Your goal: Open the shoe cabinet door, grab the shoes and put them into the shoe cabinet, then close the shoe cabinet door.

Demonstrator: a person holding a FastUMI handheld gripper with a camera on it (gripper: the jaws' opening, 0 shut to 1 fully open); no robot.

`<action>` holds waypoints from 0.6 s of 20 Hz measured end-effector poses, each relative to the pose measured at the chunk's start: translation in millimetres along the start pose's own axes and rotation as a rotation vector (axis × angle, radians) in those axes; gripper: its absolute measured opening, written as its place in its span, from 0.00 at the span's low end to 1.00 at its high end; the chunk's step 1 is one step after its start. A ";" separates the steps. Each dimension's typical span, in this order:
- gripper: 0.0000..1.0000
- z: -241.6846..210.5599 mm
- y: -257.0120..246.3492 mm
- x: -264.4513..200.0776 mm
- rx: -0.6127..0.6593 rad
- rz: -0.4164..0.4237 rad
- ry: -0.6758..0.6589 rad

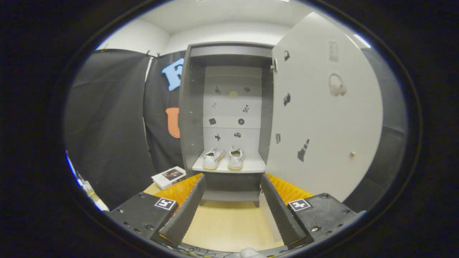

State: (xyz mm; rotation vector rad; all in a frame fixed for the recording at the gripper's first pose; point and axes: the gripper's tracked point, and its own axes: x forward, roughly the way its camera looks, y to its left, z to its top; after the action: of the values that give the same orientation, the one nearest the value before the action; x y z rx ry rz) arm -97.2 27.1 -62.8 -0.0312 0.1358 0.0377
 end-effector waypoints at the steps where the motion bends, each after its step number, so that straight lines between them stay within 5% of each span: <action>1: 0.99 2.4 -8.9 -14.1 0.001 -0.007 -0.005; 12: 0.99 11.5 -187.3 -108.2 0.077 -0.221 -0.081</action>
State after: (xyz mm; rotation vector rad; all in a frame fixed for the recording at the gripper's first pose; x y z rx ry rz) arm -195.4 -163.4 -31.4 0.0319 0.0526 -0.1867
